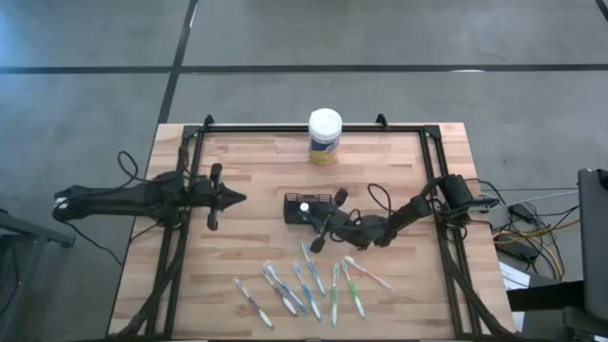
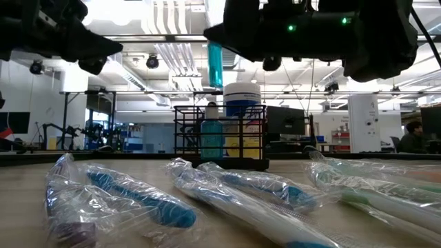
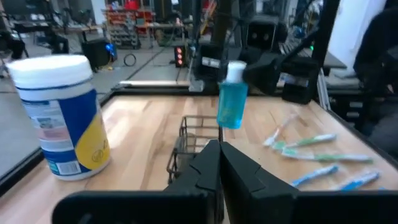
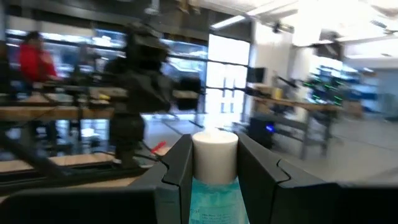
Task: Pick & Place toothbrushing station
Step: Put the mouthwash into the wire organizer
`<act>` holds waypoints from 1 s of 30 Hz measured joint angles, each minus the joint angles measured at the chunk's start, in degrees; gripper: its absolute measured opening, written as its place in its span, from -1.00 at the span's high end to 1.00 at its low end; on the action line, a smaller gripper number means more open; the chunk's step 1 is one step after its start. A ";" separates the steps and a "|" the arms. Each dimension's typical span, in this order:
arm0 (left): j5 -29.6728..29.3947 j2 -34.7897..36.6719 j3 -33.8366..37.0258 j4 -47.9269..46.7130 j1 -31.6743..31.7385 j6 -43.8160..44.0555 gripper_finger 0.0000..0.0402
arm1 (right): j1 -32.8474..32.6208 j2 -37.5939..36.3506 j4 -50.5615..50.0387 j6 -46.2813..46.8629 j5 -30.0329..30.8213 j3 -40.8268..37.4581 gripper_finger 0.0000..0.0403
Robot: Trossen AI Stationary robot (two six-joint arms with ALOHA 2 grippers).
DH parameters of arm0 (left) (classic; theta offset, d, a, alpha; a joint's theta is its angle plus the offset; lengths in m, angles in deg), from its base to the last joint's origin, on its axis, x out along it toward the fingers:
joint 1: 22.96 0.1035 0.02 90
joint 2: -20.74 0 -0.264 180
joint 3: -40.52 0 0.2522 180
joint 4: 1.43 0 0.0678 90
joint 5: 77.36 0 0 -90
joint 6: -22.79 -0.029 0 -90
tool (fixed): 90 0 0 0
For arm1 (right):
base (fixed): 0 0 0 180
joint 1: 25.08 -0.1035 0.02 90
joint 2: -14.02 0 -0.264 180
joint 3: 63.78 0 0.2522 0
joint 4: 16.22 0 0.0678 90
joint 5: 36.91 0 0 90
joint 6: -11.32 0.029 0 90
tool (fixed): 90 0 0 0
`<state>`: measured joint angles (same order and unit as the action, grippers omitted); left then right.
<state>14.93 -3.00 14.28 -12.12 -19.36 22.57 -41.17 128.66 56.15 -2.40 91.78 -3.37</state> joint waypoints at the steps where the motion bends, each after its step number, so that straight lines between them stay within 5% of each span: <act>1: 0.76 -1.21 -0.11 0.85 -0.01 -0.39 0.88 | 0.11 -0.04 0.16 -0.01 -2.24 -0.01 0.57; 8: 9.23 -10.98 -0.77 16.29 -0.01 -1.19 0.43 | 2.22 -3.37 0.46 1.53 -17.43 -2.23 0.57; 15: 9.69 -21.70 -6.75 17.20 0.04 -1.58 -0.07 | 3.54 -8.32 -0.12 3.62 -26.99 -6.08 0.57; 21: 14.88 -30.15 -14.19 13.26 -0.03 -3.23 -0.23 | 6.28 -9.23 -3.35 9.41 -34.10 -8.11 0.57; 27: 15.25 -35.87 -18.53 11.84 -0.05 -6.05 -0.22 | 6.94 -9.24 -3.24 10.34 -34.06 -8.60 0.57; 30: 15.25 -35.98 -18.57 11.93 0.02 -7.77 -0.22 | 6.82 -9.39 -3.23 9.25 -28.94 -9.48 0.57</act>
<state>30.18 -38.98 -4.29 -0.19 -19.34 14.80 -34.36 119.27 52.92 6.85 62.84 -12.85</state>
